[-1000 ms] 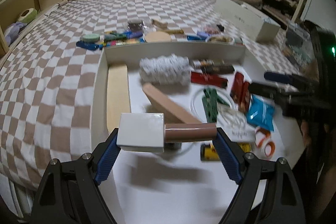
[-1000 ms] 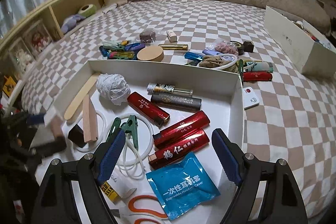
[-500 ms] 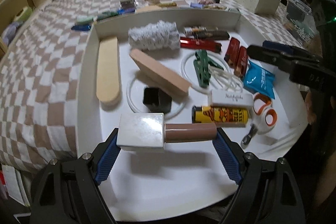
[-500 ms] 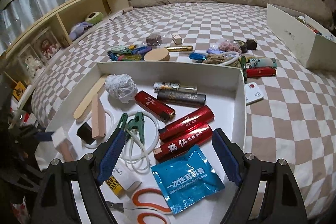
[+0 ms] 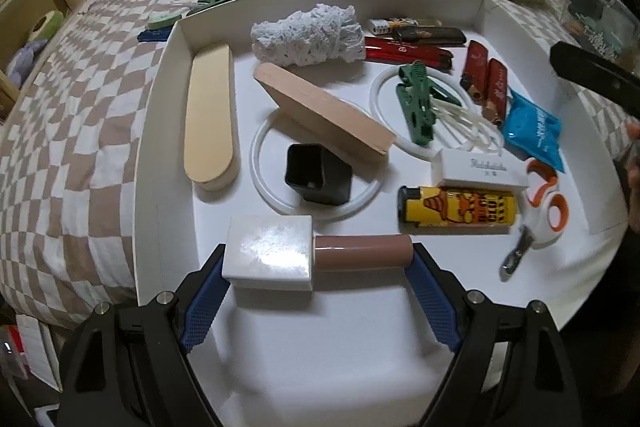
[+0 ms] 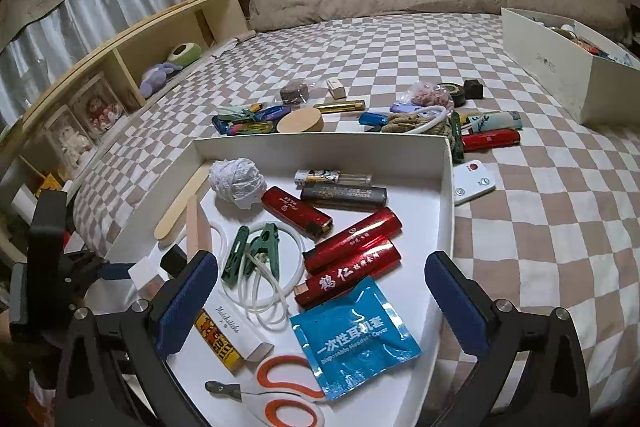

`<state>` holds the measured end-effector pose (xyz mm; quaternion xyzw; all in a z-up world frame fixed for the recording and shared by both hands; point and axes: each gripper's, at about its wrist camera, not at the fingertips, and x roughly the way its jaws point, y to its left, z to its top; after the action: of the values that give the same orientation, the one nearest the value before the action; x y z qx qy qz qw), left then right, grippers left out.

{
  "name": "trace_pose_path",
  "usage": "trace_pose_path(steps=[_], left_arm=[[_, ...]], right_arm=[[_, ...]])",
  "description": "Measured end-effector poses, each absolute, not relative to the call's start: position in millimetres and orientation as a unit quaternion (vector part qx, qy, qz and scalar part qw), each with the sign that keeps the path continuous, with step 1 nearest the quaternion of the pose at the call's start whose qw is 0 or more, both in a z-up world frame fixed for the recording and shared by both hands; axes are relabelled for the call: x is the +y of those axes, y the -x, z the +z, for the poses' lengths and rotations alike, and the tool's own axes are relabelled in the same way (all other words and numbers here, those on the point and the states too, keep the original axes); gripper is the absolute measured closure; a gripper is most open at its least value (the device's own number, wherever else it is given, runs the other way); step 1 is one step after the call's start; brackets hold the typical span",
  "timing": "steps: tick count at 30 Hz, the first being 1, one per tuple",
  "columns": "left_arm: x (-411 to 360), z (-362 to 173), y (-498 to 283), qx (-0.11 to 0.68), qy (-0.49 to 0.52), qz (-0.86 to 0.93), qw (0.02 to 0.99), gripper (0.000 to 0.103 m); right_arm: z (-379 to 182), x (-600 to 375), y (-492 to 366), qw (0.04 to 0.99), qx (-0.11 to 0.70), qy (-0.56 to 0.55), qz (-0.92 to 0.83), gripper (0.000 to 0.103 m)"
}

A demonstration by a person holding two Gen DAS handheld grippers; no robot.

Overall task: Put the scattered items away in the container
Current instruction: 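Carry the white brush over the tray with the left tool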

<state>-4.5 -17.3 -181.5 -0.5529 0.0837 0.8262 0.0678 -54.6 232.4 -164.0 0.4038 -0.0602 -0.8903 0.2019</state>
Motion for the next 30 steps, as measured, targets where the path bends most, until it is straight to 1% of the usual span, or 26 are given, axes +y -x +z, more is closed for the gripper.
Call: trace_pose_path(steps=[6, 9, 10, 23, 27, 30], left_arm=[[-17, -184, 11, 0.097, 0.548, 0.828, 0.065, 0.014], [-16, -185, 12, 0.116, 0.542, 0.83, 0.055, 0.006], [-15, -185, 12, 0.125, 0.539, 0.832, 0.051, 0.005], [-7, -181, -1, 0.247, 0.487, 0.838, 0.013, 0.005], [-8, -180, -1, 0.264, 0.479, 0.837, 0.009, 0.005], [-9, -177, -1, 0.257, 0.479, 0.839, 0.009, 0.005]], right_arm=[[-167, 234, 56, 0.205, -0.065, -0.408, -0.887, 0.0], [-168, 235, 56, 0.205, -0.066, -0.41, -0.886, 0.0], [-168, 235, 56, 0.206, -0.066, -0.411, -0.886, 0.0], [-171, 230, 55, 0.208, -0.054, -0.417, -0.883, 0.0], [-172, 229, 55, 0.208, -0.053, -0.418, -0.883, 0.0], [-172, 229, 55, 0.208, -0.053, -0.419, -0.882, 0.0]])
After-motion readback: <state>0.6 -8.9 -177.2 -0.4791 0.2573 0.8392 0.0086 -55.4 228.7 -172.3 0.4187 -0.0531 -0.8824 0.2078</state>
